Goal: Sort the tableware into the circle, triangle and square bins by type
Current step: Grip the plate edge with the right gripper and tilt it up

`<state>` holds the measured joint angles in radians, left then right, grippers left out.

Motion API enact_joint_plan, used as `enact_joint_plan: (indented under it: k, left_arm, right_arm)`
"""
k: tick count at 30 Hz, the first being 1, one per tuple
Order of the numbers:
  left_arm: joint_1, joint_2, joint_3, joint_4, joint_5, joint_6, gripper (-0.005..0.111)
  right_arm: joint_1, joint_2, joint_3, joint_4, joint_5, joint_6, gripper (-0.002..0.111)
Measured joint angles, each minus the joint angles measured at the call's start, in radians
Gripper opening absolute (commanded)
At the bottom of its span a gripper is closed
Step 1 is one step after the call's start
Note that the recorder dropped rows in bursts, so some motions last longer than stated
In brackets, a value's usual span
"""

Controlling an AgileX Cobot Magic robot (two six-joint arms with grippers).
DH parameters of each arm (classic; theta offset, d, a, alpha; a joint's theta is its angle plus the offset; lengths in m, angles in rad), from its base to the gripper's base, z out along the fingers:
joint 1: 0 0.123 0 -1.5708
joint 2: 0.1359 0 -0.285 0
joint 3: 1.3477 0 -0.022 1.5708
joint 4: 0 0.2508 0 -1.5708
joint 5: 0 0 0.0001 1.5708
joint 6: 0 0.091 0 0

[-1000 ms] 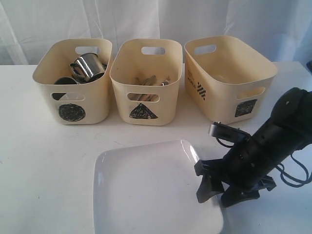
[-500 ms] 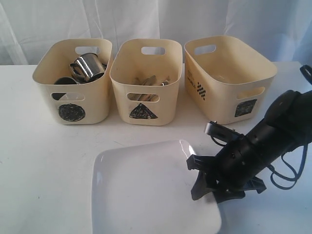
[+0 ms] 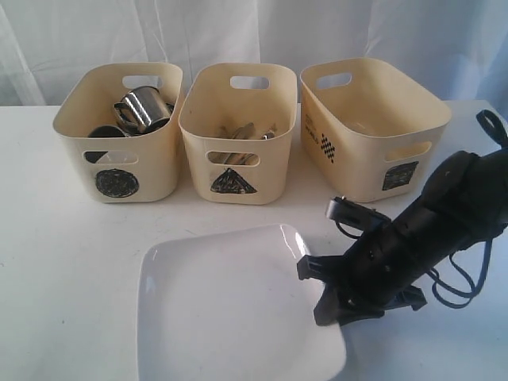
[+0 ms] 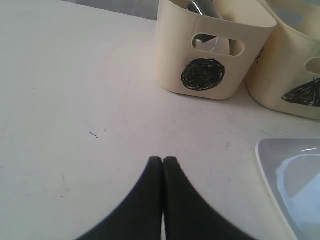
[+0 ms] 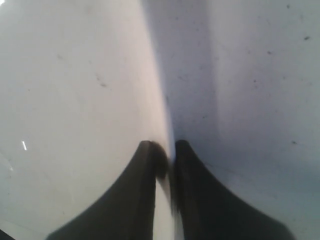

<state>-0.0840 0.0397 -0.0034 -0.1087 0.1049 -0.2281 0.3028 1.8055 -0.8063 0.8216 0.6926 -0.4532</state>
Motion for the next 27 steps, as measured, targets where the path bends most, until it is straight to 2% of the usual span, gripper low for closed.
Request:
enact_joint_plan:
  k: [9,16,27]
  left_arm:
    - [0.0,0.0,0.0,0.0,0.002,0.0,0.0]
    - [0.0,0.0,0.0,0.0,0.002,0.0,0.0]
    - [0.0,0.0,0.0,0.0,0.002,0.0,0.0]
  right_arm:
    - [0.005,-0.19,0.001,-0.004,-0.022,-0.002,0.0]
    - [0.005,-0.208,0.001,-0.013,-0.023,-0.002,0.0]
    - [0.005,-0.373,0.002,-0.044,-0.023,-0.006,0.0]
